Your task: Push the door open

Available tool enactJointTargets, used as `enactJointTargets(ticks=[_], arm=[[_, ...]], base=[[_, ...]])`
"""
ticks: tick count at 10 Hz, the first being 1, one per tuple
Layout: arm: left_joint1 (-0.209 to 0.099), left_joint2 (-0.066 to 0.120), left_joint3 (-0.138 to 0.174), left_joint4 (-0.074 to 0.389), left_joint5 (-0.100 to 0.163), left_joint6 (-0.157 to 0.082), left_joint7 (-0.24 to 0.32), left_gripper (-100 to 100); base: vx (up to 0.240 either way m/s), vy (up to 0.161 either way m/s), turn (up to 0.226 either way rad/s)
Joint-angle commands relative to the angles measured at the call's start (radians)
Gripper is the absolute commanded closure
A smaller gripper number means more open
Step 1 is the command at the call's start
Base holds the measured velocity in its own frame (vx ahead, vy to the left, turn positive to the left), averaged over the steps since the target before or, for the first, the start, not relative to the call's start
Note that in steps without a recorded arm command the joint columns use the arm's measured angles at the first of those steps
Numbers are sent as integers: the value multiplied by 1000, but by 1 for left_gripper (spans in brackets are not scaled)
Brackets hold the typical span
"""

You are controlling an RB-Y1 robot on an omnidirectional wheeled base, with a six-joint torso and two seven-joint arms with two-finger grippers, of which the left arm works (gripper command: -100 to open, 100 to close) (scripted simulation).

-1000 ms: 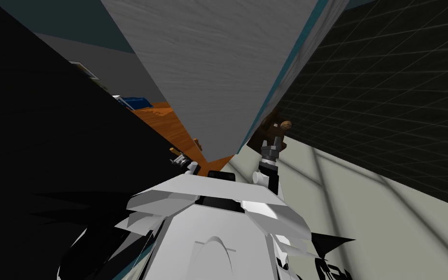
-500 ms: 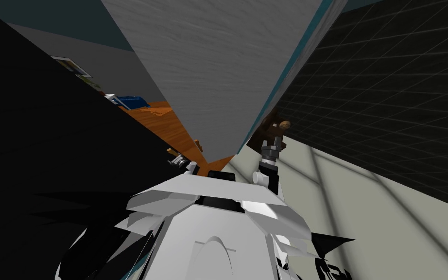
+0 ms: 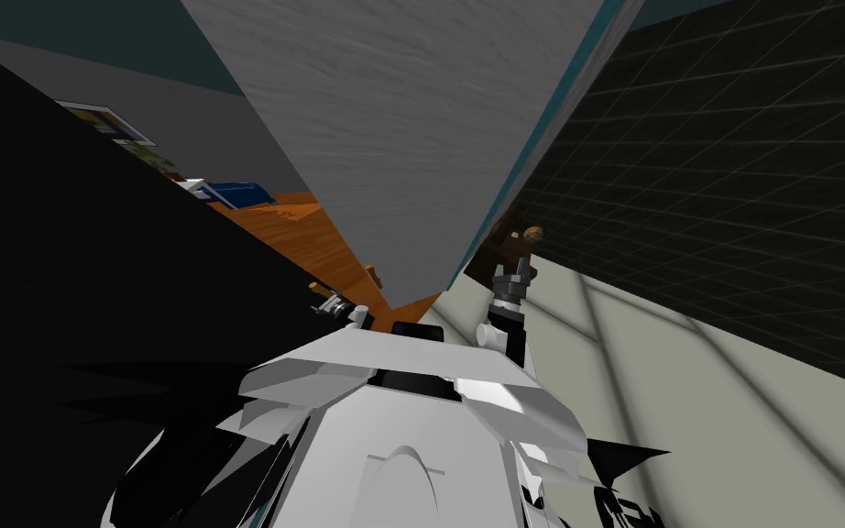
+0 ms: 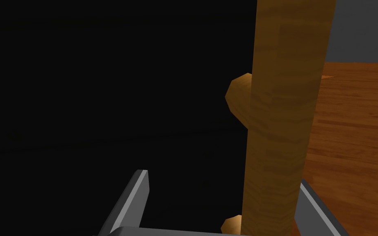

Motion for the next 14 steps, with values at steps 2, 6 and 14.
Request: enactJointTargets(ticks=[2,6,14], arm=[[16,21,18,29,4,-31,19,100],[20,27,58,33,29,-46,11,100],[24,33,118,39,67,-68,-3,100]], base=[[-1,25,4],[26,51,-72],[20,43,-47]])
